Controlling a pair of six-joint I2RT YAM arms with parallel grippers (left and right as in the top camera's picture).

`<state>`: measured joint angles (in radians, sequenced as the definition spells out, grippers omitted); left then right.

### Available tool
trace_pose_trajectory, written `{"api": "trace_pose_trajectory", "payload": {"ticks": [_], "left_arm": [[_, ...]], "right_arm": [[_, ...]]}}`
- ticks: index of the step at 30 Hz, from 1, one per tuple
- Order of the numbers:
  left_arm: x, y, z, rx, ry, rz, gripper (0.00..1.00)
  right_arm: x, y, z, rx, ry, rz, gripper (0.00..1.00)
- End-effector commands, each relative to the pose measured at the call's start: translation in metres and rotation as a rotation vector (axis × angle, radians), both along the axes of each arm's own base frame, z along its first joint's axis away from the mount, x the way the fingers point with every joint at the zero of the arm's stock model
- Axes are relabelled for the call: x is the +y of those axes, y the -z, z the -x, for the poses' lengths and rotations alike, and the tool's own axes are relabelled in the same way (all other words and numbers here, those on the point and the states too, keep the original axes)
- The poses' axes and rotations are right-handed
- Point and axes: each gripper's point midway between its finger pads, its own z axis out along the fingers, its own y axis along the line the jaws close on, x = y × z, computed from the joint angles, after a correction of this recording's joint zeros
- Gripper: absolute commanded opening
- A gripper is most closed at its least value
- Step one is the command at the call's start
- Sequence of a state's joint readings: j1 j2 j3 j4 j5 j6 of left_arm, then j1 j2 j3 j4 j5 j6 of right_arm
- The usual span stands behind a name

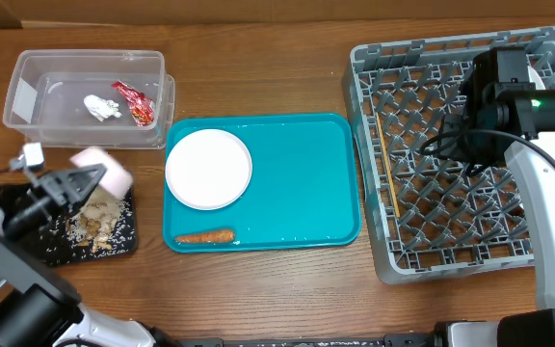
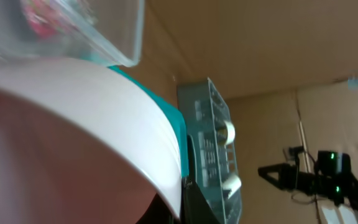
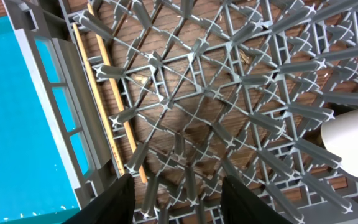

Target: Sort waste into correct bins and load items into the dishwasher

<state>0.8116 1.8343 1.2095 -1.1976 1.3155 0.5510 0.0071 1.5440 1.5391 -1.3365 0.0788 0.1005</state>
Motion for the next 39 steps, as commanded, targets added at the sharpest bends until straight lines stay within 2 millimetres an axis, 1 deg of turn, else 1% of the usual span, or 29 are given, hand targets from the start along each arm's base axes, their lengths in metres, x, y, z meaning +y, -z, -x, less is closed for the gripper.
{"api": "trace_pose_trajectory", "payload": {"ticks": [1, 3, 6, 8, 9, 11, 13, 14, 15, 17, 20, 21, 23, 24, 26, 27, 29, 30, 31, 32, 33, 34, 35, 36, 37, 38, 39], "left_arm": [[-0.04, -0.033, -0.019, -0.027, 0.15, -0.135, 0.04], [-0.066, -0.038, -0.029, 0.02, 0.232, -0.214, 0.04], [-0.109, -0.039, -0.047, 0.089, 0.328, -0.346, 0.04], [-0.144, -0.039, -0.061, 0.099, 0.377, -0.434, 0.04], [-0.166, -0.038, -0.067, 0.095, 0.4, -0.475, 0.04], [-0.205, -0.035, -0.075, 0.072, 0.436, -0.543, 0.04], [-0.243, -0.026, -0.08, 0.058, 0.452, -0.642, 0.04], [-0.26, -0.019, -0.083, 0.065, 0.443, -0.705, 0.04], [-0.271, -0.012, -0.084, 0.074, 0.43, -0.75, 0.04], [-0.302, 0.006, -0.081, 0.077, 0.434, -0.859, 0.04], [-0.342, 0.034, -0.066, 0.069, 0.513, -0.944, 0.04], [-0.353, 0.047, -0.059, 0.082, 0.543, -0.969, 0.04], [-0.369, 0.07, -0.047, 0.118, 0.591, -0.996, 0.04], [-0.378, 0.085, -0.039, 0.146, 0.621, -1.003, 0.04], [-0.384, 0.097, -0.031, 0.164, 0.652, -1.015, 0.04], [-0.385, 0.099, -0.029, 0.166, 0.659, -1.018, 0.04], [-0.386, 0.096, -0.029, 0.159, 0.657, -1.016, 0.06], [-0.386, 0.089, -0.031, 0.151, 0.65, -1.013, 0.12], [-0.384, 0.083, -0.034, 0.145, 0.64, -1.01, 0.25], [-0.382, 0.073, -0.038, 0.139, 0.627, -1.006, 0.43], [-0.377, 0.06, -0.043, 0.134, 0.609, -1.001, 0.55], [-0.372, 0.047, -0.046, 0.133, 0.593, -0.996, 0.59], [-0.357, 0.018, -0.052, 0.133, 0.551, -0.992, 0.64], [-0.348, 0.004, -0.054, 0.136, 0.53, -0.99, 0.65], [-0.334, -0.013, -0.057, 0.142, 0.497, -0.991, 0.66], [-0.323, -0.025, -0.059, 0.145, 0.468, -0.995, 0.69], [-0.306, -0.04, -0.061, 0.16, 0.418, -0.997, 0.71]], "right_arm": [[-0.002, -0.007, -0.002, -0.02, 0.006, 0.006, 0.47], [-0.002, -0.007, -0.002, -0.02, 0.008, 0.005, 0.47], [-0.002, -0.007, -0.002, -0.021, 0.009, 0.004, 0.47], [-0.002, -0.007, -0.002, -0.021, 0.009, 0.004, 0.47], [-0.002, -0.007, -0.002, -0.021, 0.009, 0.004, 0.47], [-0.002, -0.007, -0.002, -0.021, 0.008, 0.005, 0.47], [-0.002, -0.007, -0.002, -0.021, 0.008, 0.004, 0.47], [-0.002, -0.007, -0.002, -0.021, 0.008, 0.004, 0.47], [-0.002, -0.007, -0.002, -0.021, 0.008, 0.004, 0.48], [-0.002, -0.007, -0.002, -0.02, 0.008, 0.004, 0.47], [-0.001, -0.006, -0.001, -0.015, 0.006, -0.002, 0.47], [0.0, -0.006, -0.001, -0.016, 0.005, -0.008, 0.48], [0.001, -0.006, -0.001, -0.016, 0.003, -0.014, 0.48], [0.001, -0.006, -0.001, -0.016, 0.003, -0.014, 0.48], [0.001, -0.006, -0.001, -0.017, 0.003, -0.014, 0.47], [0.001, -0.006, -0.001, -0.017, 0.003, -0.014, 0.48], [0.001, -0.006, -0.001, -0.017, 0.003, -0.014, 0.48], [0.001, -0.006, -0.002, -0.019, 0.003, -0.014, 0.47], [0.001, -0.007, -0.003, -0.023, 0.003, -0.014, 0.48], [0.001, -0.007, -0.004, -0.029, 0.002, -0.014, 0.48], [0.002, -0.008, -0.006, -0.038, 0.002, -0.015, 0.49], [0.004, -0.009, -0.01, -0.055, -0.003, -0.03, 0.53], [0.015, -0.013, -0.02, -0.098, -0.025, -0.09, 0.59], [0.028, -0.017, -0.029, -0.137, -0.052, -0.156, 0.61], [0.037, -0.021, -0.034, -0.16, -0.072, -0.202, 0.62], [0.049, -0.027, -0.04, -0.191, -0.104, -0.268, 0.62], [0.064, -0.034, -0.046, -0.227, -0.144, -0.338, 0.62]]}}
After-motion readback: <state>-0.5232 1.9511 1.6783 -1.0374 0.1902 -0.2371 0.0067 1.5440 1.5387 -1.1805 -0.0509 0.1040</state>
